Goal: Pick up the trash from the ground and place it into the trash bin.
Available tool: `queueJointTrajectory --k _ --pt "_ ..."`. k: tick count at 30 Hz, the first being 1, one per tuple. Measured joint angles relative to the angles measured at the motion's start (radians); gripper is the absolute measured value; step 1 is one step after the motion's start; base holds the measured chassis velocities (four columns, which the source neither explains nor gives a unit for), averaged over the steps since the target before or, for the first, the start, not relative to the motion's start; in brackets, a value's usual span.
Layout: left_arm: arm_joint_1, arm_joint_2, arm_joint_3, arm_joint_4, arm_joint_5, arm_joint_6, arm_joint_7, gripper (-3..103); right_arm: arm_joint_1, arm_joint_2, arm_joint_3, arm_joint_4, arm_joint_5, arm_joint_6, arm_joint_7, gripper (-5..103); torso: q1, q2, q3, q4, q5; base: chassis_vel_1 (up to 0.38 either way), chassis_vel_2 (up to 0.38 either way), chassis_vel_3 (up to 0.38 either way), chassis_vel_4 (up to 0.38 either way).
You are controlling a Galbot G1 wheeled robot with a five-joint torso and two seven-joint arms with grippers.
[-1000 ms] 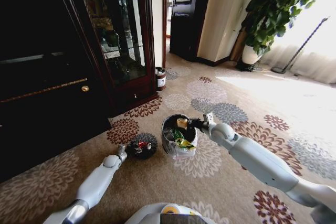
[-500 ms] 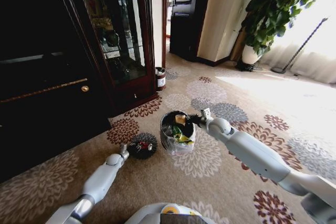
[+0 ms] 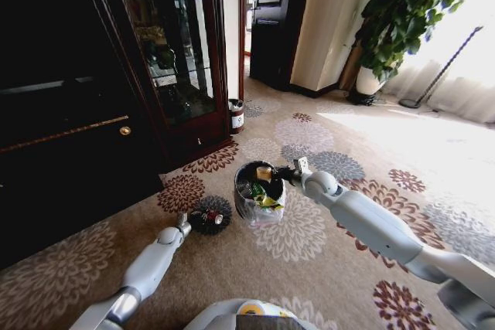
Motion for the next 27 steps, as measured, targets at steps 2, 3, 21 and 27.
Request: queueJointTrajectory --k 2,3,21,27 --pt "0.033 0.012 -0.019 -0.068 0.020 0.000 -0.007 14 -0.001 0.003 0.001 0.000 0.000 0.000 0.004 2 0.000 0.000 0.000 0.0002 0.0000 0.000 0.000 0.000 0.000" --pt "0.047 0.019 -0.025 -0.100 0.030 0.000 -0.009 14 -0.001 0.005 0.002 0.000 0.000 0.000 0.005 2 0.000 0.000 0.000 0.0003 0.0000 0.000 0.000 0.000 0.000" --pt "0.273 0.117 -0.268 -0.688 0.134 -0.108 -0.112 14 -0.039 0.003 0.061 -0.020 0.003 0.001 0.032 2 0.000 0.000 0.000 0.0000 0.0000 0.000 0.000 0.000 0.000" --pt "0.325 0.176 -0.377 -0.839 0.054 -0.093 -0.126 14 -0.044 0.022 0.061 -0.059 -0.012 0.001 0.031 2 0.000 0.000 0.000 0.0003 0.0000 0.000 0.000 0.000 0.000"
